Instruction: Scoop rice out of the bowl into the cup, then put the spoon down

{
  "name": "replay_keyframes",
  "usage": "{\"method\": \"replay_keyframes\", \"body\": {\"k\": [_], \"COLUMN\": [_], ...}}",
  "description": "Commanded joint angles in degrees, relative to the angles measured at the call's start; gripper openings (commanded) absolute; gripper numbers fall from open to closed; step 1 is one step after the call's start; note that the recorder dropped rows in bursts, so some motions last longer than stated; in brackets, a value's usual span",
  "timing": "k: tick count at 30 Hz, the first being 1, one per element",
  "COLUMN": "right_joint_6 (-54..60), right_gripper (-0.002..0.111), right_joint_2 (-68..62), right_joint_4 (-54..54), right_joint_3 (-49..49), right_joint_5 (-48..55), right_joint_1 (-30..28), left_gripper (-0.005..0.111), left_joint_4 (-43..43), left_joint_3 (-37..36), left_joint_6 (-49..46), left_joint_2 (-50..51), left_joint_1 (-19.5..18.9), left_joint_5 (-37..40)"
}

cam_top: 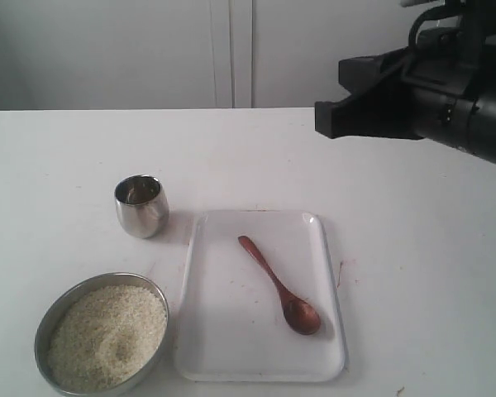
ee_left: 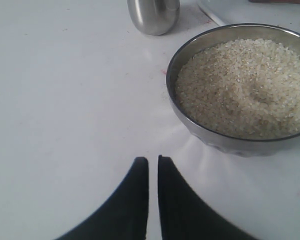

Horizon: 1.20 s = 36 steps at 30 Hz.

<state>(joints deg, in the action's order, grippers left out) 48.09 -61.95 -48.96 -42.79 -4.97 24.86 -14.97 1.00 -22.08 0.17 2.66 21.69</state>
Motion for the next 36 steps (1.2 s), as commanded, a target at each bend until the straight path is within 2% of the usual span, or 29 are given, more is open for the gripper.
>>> {"method": "replay_keyframes", "body": {"k": [1,7,18,36], "right_joint_6": [0.77,1.17,4.66,4.18], "right_gripper": [0.0,0.0,0.0,0.0], "right_joint_2": [2.7,5.93,17.71,37.96], "right_joint_4": [0.15,0.15,0.04,-0.41], "right_joint_3": [1.65,4.52,15.22,37.14], "right_joint_5": [1.29,9.86,9.59,7.19], "right_joint_1": [5.1,10.95,19.02,19.05], "left_gripper": [0.014,0.014,0.014,0.014], "left_joint_4": [-0.4,-0.4,-0.4,-0.4], "left_joint_3": [-0.29,-0.29,-0.29,-0.29], "left_joint_6": [-0.22,-0.22,-0.22,-0.22], "left_joint_2": [-0.17,-0.17,-0.17,-0.17], "left_joint_1": [-0.23,-0.23,-0.23,-0.23], "left_joint_5": [0.18,0.18,0.18,0.18]}}
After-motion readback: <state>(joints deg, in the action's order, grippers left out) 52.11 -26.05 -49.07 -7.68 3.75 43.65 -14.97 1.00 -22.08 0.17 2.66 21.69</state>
